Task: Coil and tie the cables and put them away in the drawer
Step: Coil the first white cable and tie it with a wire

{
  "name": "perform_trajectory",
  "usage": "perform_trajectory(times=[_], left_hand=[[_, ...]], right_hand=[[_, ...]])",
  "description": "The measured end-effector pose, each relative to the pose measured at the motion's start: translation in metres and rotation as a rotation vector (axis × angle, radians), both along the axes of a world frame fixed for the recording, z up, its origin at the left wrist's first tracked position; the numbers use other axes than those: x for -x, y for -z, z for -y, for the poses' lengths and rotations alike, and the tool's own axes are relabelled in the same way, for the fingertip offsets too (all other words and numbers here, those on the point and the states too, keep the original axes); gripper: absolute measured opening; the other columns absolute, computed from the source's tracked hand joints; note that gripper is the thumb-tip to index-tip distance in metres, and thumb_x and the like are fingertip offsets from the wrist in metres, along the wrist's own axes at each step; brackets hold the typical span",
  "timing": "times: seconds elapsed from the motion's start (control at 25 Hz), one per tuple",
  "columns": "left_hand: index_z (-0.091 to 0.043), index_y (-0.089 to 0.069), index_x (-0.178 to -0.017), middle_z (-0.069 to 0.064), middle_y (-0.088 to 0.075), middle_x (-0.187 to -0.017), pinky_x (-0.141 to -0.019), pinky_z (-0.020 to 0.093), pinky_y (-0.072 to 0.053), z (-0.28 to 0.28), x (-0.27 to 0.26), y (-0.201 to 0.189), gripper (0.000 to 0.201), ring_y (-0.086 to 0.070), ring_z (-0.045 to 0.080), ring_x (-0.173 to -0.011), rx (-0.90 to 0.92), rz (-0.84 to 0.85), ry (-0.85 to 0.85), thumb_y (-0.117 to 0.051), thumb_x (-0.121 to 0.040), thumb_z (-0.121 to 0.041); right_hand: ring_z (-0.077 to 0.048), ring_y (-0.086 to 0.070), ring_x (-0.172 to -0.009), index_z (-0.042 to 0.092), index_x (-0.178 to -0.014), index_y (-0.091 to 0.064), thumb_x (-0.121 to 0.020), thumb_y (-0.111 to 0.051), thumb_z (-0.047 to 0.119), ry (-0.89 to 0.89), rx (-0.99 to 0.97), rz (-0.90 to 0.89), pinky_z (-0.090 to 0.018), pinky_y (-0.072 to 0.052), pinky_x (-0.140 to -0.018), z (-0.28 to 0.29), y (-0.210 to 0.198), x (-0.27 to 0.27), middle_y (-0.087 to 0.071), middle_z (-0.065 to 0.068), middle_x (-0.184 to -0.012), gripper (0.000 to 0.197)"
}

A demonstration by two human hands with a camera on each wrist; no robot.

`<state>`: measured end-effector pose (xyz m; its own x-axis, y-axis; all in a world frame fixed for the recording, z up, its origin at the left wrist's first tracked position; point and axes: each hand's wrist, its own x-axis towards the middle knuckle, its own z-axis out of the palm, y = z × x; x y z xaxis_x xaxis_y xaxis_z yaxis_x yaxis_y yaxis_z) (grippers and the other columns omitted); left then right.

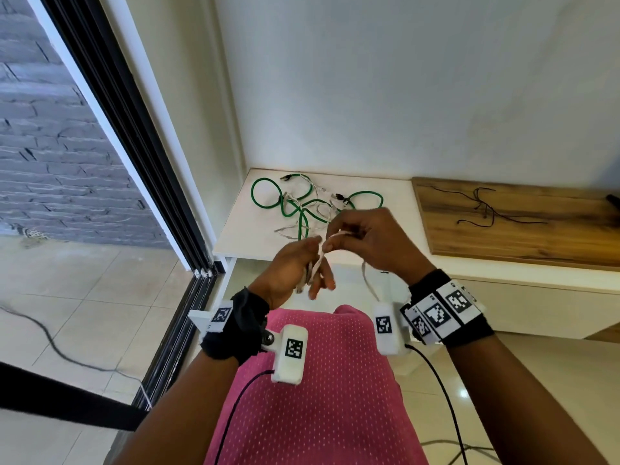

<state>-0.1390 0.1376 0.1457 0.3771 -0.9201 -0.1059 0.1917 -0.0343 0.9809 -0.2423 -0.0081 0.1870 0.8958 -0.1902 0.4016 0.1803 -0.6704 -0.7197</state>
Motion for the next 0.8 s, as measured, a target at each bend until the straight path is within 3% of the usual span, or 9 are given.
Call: perform_trajectory(times=[0.04,0.12,0.2,0.28,0.36,0.44,0.56,0.68,0.8], left_hand=[[0.003,-0.050,-0.112,0.012,-0.060,-0.054,-0.044,0.023,-0.039,-0.002,0.005,0.000,0.050,-0.039,0.015,-0.032,0.015,-0.068,0.058,-0.024,-0.102,-0.038],[0.003,-0.047,-0.125,0.003,-0.046,-0.044,-0.040,0.018,-0.030,-0.005,0.011,-0.001,0.061,-0.022,0.005,-0.029,0.099,-0.258,0.173,-0.023,-0.096,-0.044],[0.004,-0.045,-0.129,-0.003,-0.039,-0.044,-0.037,0.016,-0.023,-0.005,0.011,-0.003,0.064,-0.019,0.002,-0.030,0.243,-0.417,0.260,-0.021,-0.095,-0.045],[0.002,-0.050,-0.127,-0.005,-0.038,-0.045,-0.036,0.017,-0.022,-0.002,0.005,-0.006,0.062,-0.018,0.004,-0.031,0.367,-0.552,0.270,-0.022,-0.096,-0.042],[0.001,-0.057,-0.122,-0.005,-0.041,-0.046,-0.036,0.018,-0.021,-0.001,-0.003,-0.006,0.059,-0.016,0.006,-0.032,0.404,-0.614,0.205,-0.024,-0.096,-0.040],[0.002,-0.059,-0.118,-0.006,-0.041,-0.045,-0.034,0.018,-0.020,-0.002,-0.010,-0.009,0.058,-0.014,0.006,-0.032,0.438,-0.621,0.093,-0.025,-0.096,-0.039],[0.002,-0.064,-0.111,-0.005,-0.037,-0.042,-0.032,0.017,-0.019,-0.003,-0.020,-0.015,0.058,-0.009,0.007,-0.032,0.460,-0.637,-0.122,-0.029,-0.093,-0.041],[0.003,-0.055,-0.116,-0.006,-0.046,-0.044,-0.031,0.016,-0.018,-0.002,-0.026,-0.013,0.054,-0.016,0.005,-0.025,0.402,-0.546,-0.258,-0.033,-0.092,-0.040],[0.006,-0.047,-0.125,0.000,-0.065,-0.063,-0.032,0.015,-0.020,0.001,-0.022,-0.003,0.059,-0.024,0.002,-0.026,0.327,-0.414,-0.332,-0.046,-0.083,-0.036]], right_hand=[[-0.014,-0.053,-0.056,0.014,-0.080,-0.070,-0.074,-0.080,0.018,0.045,-0.082,-0.016,-0.024,-0.043,-0.057,0.007,-0.003,0.000,-0.063,-0.006,-0.063,0.012],[-0.010,-0.053,-0.058,0.014,-0.079,-0.071,-0.073,-0.080,0.009,0.064,-0.154,-0.051,-0.021,-0.043,-0.057,0.019,-0.002,-0.001,-0.064,-0.002,-0.063,0.012],[-0.002,-0.050,-0.052,0.013,-0.081,-0.071,-0.080,-0.073,0.005,0.091,-0.202,-0.074,-0.014,-0.039,-0.051,0.025,0.009,-0.002,-0.063,0.007,-0.060,0.008],[-0.002,-0.046,-0.044,0.014,-0.088,-0.070,-0.090,-0.062,0.008,0.155,-0.228,-0.139,-0.013,-0.036,-0.045,0.024,0.028,-0.002,-0.059,0.004,-0.057,0.010],[-0.003,-0.052,-0.047,0.012,-0.100,-0.066,-0.097,-0.051,0.016,0.175,-0.079,-0.277,-0.016,-0.042,-0.049,0.015,0.049,-0.001,-0.061,0.002,-0.062,0.016],[-0.010,-0.064,-0.069,0.010,-0.107,-0.060,-0.100,-0.045,0.027,0.090,0.207,-0.475,-0.024,-0.048,-0.063,-0.002,0.064,0.001,-0.069,-0.001,-0.084,0.024],[-0.017,-0.063,-0.079,0.011,-0.115,-0.048,-0.100,-0.044,0.030,-0.064,0.589,-0.682,-0.030,-0.050,-0.069,-0.030,0.071,0.012,-0.068,-0.006,-0.102,0.024],[-0.022,-0.064,-0.076,0.010,-0.121,-0.042,-0.099,-0.047,0.019,-0.084,0.770,-0.624,-0.030,-0.049,-0.066,-0.043,0.061,0.023,-0.068,-0.009,-0.106,0.024],[-0.027,-0.065,-0.090,0.007,-0.122,-0.044,-0.099,-0.041,0.016,-0.097,0.901,-0.509,-0.038,-0.053,-0.076,-0.046,0.048,0.024,-0.066,-0.011,-0.113,0.025]])
